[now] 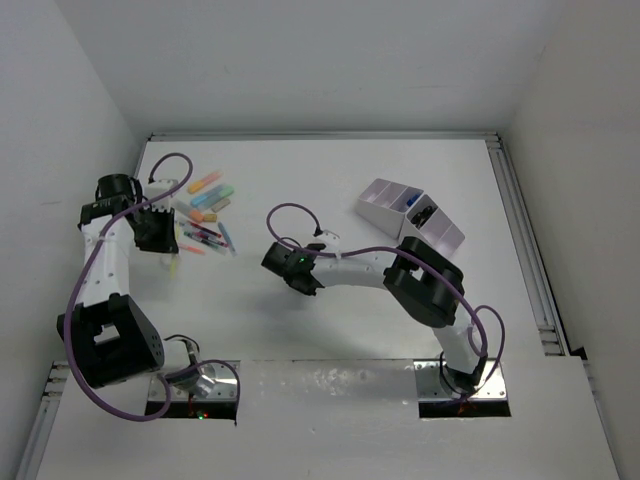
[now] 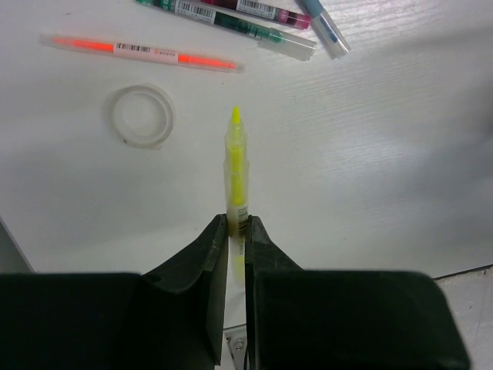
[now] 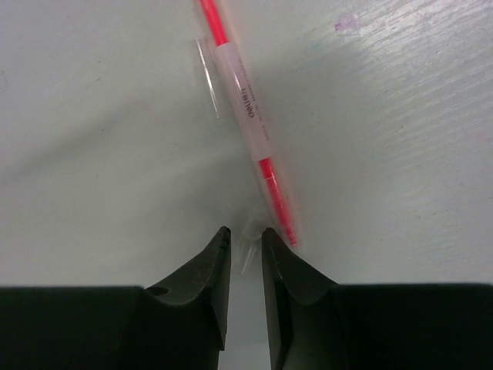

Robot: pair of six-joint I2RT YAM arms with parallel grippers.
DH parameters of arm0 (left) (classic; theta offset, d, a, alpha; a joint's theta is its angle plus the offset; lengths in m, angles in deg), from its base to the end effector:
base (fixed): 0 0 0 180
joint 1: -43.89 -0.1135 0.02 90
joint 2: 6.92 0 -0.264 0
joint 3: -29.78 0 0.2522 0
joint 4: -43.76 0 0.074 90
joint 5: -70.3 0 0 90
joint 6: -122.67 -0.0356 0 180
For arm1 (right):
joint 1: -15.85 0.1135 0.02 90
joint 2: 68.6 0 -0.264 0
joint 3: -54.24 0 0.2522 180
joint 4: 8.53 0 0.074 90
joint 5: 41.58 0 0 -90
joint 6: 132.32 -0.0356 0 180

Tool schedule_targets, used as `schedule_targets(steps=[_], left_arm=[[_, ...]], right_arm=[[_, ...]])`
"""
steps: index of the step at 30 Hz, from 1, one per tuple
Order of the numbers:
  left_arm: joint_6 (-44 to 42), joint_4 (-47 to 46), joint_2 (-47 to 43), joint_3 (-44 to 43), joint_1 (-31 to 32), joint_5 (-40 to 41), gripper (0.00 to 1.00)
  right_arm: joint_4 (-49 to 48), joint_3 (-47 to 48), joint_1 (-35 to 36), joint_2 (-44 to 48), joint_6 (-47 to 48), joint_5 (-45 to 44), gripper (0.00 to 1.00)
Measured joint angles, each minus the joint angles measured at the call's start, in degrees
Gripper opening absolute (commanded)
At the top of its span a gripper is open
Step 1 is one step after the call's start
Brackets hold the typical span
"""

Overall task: Sort the stationery into containers
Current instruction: Pick up the pen from the center of the board, then close the pen cap on the pen.

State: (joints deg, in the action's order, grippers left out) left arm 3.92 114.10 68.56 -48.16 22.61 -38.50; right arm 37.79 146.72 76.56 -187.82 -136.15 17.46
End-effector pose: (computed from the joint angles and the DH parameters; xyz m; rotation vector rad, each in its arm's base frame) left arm 0.2337 0.0787 0.2801 0.2583 2.6397 -0.1786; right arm 0.2139 0.3439 0.1304 0.8258 2.4091 0.2143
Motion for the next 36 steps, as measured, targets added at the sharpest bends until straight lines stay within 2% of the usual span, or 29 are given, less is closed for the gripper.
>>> schedule_targets(steps=[3,7,14,21,26,29,32,36], left_arm=[[-0.2,0.0,0.0,-0.1,-0.4,-0.4,0.00],[-0.5,0.0,0.0,-0.1,-1.0,-0.8,0.00],[-0.5,-0.1,0.6,-0.3,-1.3,-2.0,0.00],[-1.2,0.1,3.0,-1.6,0.2,-6.3,0.00],[-0.2,0.0,7.9,-12.1,5.1,-12.4,0.00],[1.2,-0.6,10.3,-19.9,9.0,-14.4,0.00],[-0.3,-0.1,10.3,-25.9,15.5,-15.6,0.00],[-3.9,-0.7,4.3,-24.5,24.9,-18.4,0.00]], right_arm=[[-0.3,0.0,-0.4,0.0,0.4,0.2,0.17],[-0.9,-0.3,-1.0,-0.1,0.7,0.3,0.01],[-3.7,-0.4,-1.4,-0.1,5.3,1.9,0.00],[-12.2,0.0,-2.2,1.9,21.9,8.1,0.00],[-18.7,-1.6,-5.3,13.6,34.1,13.1,0.00],[-22.3,-2.9,-11.3,22.9,42.8,18.1,0.00],[-25.2,-3.3,-18.2,29.8,50.9,23.8,0.00],[-28.0,-7.0,-25.5,37.0,58.1,28.6,0.00]])
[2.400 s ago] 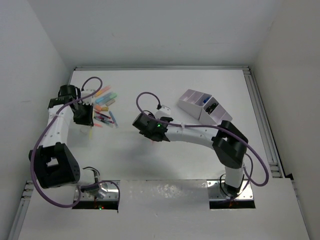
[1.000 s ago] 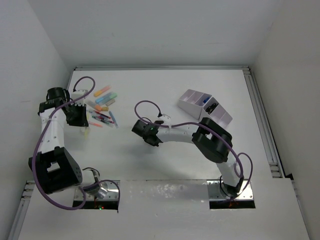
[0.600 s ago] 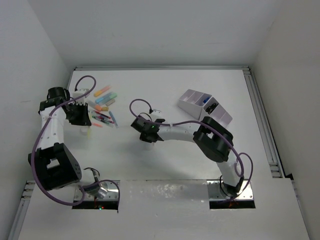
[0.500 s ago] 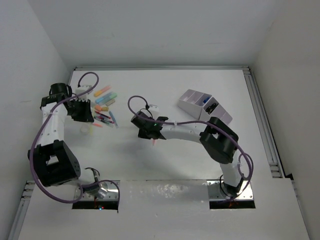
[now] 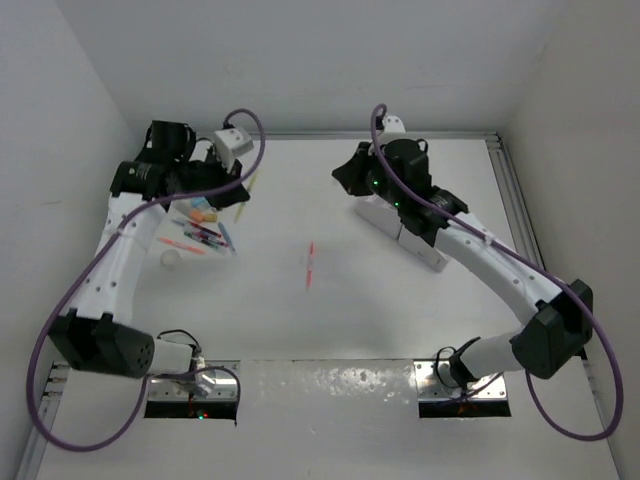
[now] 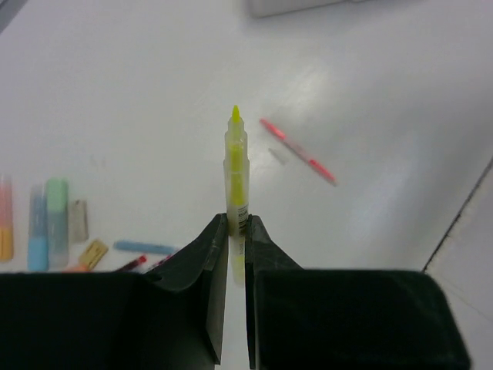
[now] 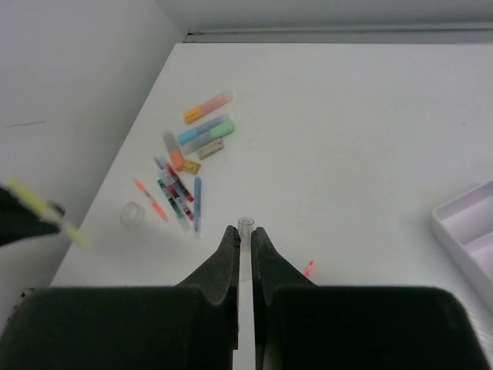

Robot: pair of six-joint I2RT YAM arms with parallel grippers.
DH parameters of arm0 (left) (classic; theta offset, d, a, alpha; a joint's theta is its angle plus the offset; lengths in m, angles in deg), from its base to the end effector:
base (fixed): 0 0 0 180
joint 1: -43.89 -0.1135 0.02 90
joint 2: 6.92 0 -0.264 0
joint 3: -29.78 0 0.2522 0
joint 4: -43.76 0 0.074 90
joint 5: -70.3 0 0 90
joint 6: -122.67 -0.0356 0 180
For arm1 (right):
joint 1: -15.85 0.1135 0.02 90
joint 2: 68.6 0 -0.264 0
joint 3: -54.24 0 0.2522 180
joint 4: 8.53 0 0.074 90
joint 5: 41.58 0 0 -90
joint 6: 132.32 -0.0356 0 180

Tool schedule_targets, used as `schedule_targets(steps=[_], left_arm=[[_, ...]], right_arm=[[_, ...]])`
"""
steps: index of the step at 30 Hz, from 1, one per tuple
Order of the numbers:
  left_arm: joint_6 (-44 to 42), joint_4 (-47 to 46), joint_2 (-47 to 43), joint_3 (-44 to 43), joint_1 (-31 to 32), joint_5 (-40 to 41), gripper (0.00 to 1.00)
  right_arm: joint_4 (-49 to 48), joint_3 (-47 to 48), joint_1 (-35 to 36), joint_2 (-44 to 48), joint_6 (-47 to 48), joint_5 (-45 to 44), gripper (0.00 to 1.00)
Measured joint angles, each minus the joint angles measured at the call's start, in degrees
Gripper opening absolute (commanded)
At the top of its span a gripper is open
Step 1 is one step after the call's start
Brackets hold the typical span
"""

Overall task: Sort the stationery into containers
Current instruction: Close the pen cap on the pen.

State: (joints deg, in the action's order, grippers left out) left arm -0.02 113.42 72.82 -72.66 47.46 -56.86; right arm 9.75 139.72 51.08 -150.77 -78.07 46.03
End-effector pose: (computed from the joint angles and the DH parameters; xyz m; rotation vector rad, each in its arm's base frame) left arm 0.2736 -0.0386 0.3958 0.9702 2.0176 -0.5021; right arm 0.2799 0.1959 0.3613 0.0393 1.9132 0.8203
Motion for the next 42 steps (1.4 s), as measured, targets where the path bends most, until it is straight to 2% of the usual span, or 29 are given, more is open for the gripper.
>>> schedule_targets(steps=[3,7,11,14,21,28,36,42], left_arm=[[-0.5,-2.8,-9.1,7.5,5.7,-2.9,0.00],[6.3,-12.4,-17.2,17.5,12.2,-4.2,0.00],[10.2,-19.2,-15.6,19.6,18.3,-4.6,0.00],[11.6,-23.8,-10.5,20.8,20.9,-3.5,0.00],[16.9,-33.2,-8.5,31.6,21.6,-3.6,0.00],[29.2,-47.9,-11.1,41.5,23.4,-8.3,0.00],[38.5,-60.9,-14.0,46.2,23.0,-10.1,0.00],[45.5,-69.7,-12.4,47.4,22.3,-11.2,0.00]], right_arm=[[-1.3,-3.4,-2.6,4.4,2.7,1.2,0.00],[-5.2,-7.7,-3.2,9.9,4.1,1.4,0.00],[-10.6,-12.2,-3.1,14.3,3.9,0.6,0.00],[-15.1,-14.0,-2.5,14.9,2.6,-0.7,0.00],[-19.7,-14.7,3.2,13.4,2.9,-5.4,0.00],[-22.6,-16.9,8.2,11.0,5.5,-8.3,0.00],[-23.4,-17.4,10.1,9.2,6.3,-9.7,0.00],[-23.9,-17.4,11.3,9.2,7.5,-11.4,0.00]])
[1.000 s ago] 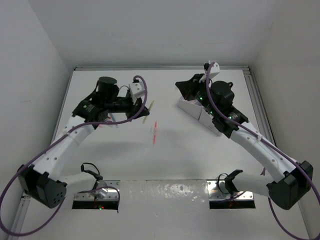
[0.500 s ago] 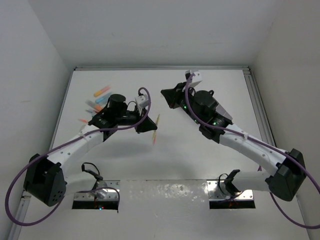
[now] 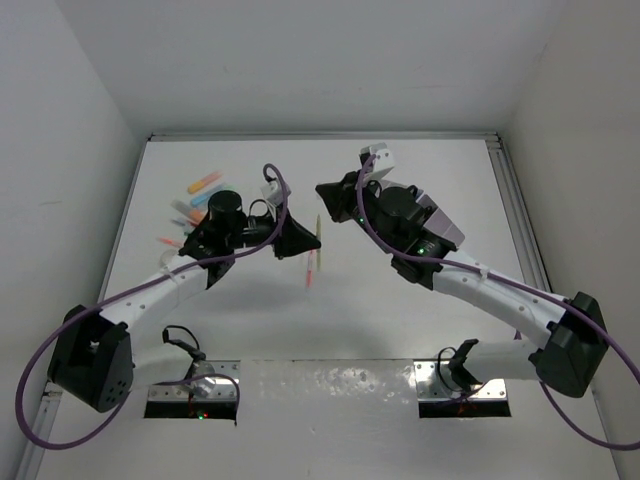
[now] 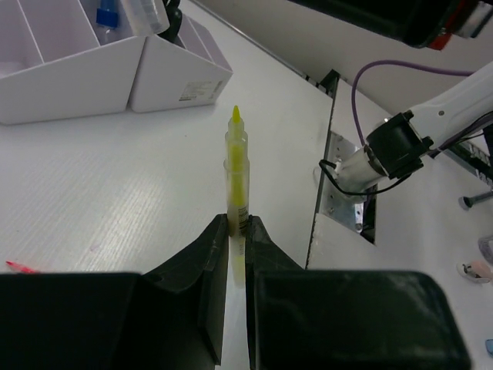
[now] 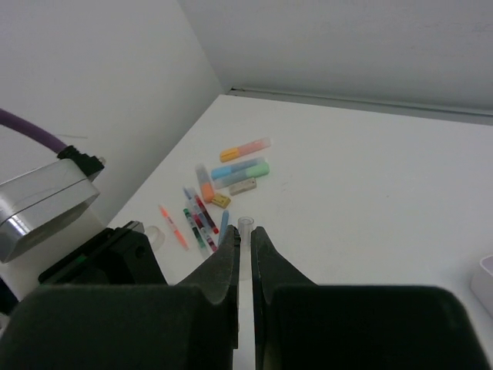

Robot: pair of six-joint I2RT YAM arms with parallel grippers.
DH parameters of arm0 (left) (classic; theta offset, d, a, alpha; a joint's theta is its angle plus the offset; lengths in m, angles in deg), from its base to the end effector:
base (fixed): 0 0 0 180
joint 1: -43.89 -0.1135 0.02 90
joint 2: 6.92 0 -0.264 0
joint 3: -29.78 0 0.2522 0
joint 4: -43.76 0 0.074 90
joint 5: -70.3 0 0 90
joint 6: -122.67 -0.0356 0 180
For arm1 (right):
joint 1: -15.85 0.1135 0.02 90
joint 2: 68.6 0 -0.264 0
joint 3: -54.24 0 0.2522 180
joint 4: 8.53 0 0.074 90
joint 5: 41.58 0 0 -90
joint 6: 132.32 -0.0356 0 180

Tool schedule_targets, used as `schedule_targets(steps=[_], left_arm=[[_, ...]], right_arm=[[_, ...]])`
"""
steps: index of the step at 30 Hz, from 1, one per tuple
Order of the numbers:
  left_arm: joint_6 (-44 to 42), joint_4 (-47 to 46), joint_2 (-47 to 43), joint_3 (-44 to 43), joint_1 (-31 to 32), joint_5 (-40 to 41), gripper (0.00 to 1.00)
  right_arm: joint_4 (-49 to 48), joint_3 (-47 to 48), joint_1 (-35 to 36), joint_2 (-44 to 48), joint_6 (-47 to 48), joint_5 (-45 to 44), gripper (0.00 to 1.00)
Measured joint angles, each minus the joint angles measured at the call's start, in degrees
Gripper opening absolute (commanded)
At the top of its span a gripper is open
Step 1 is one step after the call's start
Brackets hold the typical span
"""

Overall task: Sort the stationery into containers
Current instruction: Close the pen cap on the pen.

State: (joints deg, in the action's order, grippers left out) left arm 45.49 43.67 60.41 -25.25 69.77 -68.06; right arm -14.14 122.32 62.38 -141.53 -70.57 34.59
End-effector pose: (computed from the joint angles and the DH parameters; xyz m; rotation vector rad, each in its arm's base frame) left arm 0.2224 -0.1375 0.2827 0.8372 1.6834 -1.2213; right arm 0.2142 0.2136 0.3460 -0.0603 1.6190 0.8346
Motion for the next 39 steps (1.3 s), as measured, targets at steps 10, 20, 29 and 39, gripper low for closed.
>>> schedule_targets(steps=[10,20,29,39], left_arm=[[4.8,-4.7,5.0,0.0,0.3,-2.3,0.00],[6.0,-5.2,5.1,0.0,0.3,-1.4,0.00],[6.2,-4.7,5.1,0.0,0.3,-0.3,0.00],[6.8,-4.9,5.1,0.0,0.3,0.2,0.00]], right_arm=[[-0.3,-0.9,1.2,0.6,1.7,-2.9,0.00],[-1.1,-4.4,3.7,2.4,3.4,-4.8,0.00],[-1.5,-5.0,4.3,3.6,3.9,-5.8,0.00],[-3.6,-7.6,4.3,3.3,3.6,-6.7,0.00]])
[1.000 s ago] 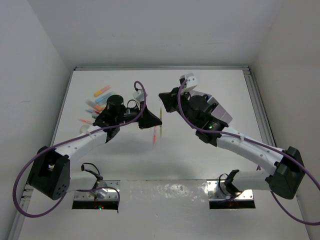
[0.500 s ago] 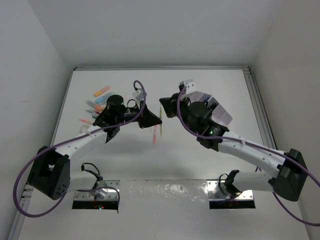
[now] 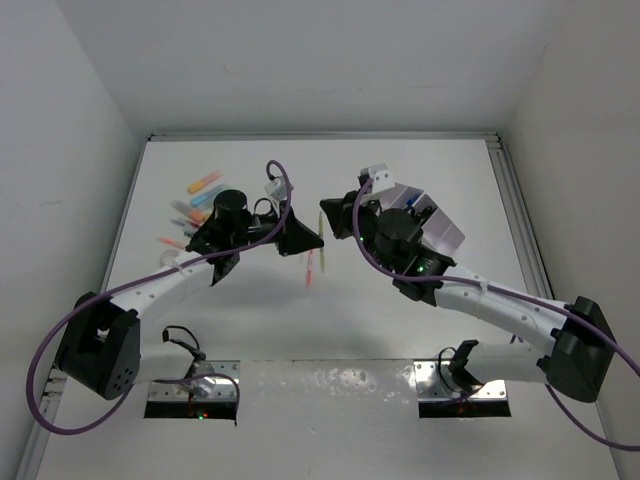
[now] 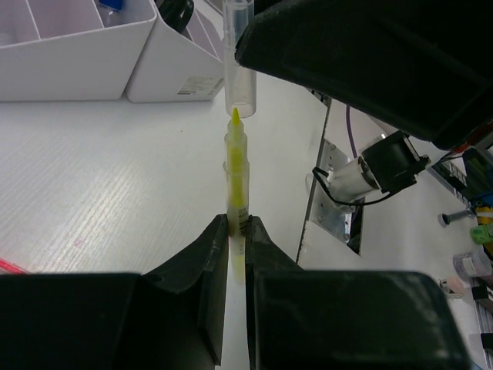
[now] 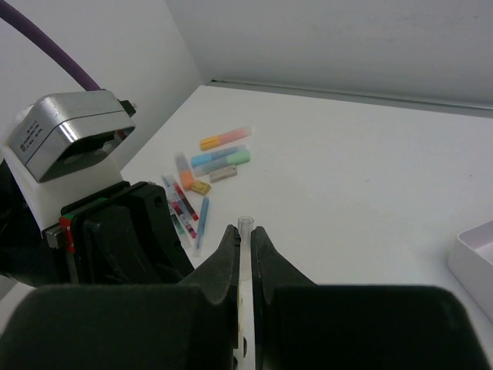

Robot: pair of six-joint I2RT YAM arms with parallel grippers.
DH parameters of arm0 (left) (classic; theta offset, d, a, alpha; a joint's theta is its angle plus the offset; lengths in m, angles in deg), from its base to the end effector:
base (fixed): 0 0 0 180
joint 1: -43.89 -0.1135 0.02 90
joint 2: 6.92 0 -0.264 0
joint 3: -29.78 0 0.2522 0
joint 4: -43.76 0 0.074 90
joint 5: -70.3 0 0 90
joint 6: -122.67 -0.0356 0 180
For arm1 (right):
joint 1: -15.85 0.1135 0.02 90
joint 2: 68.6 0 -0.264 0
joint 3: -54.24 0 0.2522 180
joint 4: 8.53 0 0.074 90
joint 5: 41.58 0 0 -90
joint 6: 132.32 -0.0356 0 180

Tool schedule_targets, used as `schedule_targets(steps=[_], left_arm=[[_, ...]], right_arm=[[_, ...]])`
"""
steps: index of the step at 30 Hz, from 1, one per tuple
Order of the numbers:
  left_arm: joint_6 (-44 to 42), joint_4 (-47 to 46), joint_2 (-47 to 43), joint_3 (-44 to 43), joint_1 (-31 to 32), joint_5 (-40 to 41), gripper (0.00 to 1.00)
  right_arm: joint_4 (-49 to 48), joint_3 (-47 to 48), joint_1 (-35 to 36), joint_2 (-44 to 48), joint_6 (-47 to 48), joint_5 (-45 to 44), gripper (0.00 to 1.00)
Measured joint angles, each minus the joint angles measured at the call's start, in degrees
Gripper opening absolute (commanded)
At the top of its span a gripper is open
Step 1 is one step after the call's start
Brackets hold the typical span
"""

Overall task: Sort the stationery into containers
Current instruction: Close the pen cap on the pen.

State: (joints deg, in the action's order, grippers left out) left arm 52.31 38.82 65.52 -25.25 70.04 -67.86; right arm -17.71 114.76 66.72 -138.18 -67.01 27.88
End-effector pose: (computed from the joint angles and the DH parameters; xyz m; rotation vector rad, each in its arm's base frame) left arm 0.2365 -0.1456 0.2686 0.7465 1.7589 -1.3023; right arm 0.1891 0.2126 0.3214 -0.0791 1.6174 0.7500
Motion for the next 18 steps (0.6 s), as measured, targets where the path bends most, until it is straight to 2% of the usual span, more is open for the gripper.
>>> schedule_targets(steps=[18], left_arm=[[0.0,-0.5,0.0,0.0,0.1,0.2,0.00]], right_arm=[[-2.7,0.4,0.0,-1.4,1.2,-0.4,0.00]])
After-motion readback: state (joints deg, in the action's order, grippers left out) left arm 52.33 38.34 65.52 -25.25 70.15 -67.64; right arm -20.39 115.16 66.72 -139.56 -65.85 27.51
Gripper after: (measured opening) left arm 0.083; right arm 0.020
